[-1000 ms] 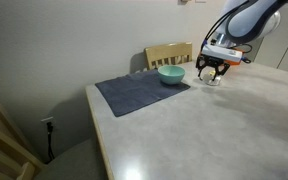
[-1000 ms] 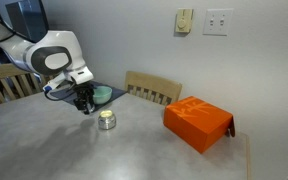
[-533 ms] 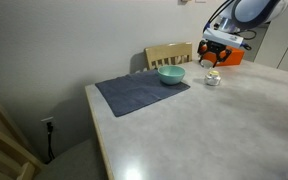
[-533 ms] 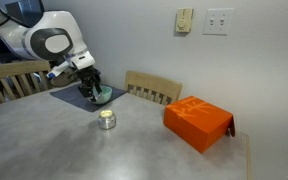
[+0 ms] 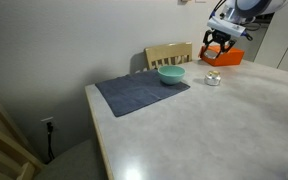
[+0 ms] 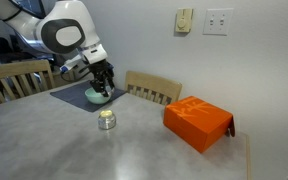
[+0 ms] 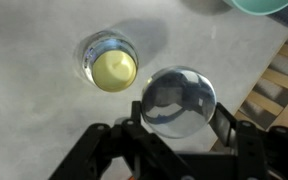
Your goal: Put the lid on the silver object, remove it, then put it back again.
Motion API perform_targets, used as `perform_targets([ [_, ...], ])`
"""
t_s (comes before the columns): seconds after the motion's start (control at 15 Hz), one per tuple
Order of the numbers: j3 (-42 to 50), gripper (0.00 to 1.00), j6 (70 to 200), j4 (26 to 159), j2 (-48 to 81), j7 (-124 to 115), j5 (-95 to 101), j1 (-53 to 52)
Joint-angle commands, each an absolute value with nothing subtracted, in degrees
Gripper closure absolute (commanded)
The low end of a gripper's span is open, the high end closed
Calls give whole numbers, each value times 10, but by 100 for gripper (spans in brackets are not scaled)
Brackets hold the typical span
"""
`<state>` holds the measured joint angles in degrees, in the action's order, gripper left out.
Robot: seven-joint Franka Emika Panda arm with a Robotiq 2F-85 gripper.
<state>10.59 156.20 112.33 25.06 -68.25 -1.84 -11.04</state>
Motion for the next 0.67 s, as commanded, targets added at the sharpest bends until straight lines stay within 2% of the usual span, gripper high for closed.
perform_targets([
  [0.0,80,56,1545,1098,273,-667,-47,-75],
  [0.6,73,56,1578,1137,302,-675,-57,-81],
])
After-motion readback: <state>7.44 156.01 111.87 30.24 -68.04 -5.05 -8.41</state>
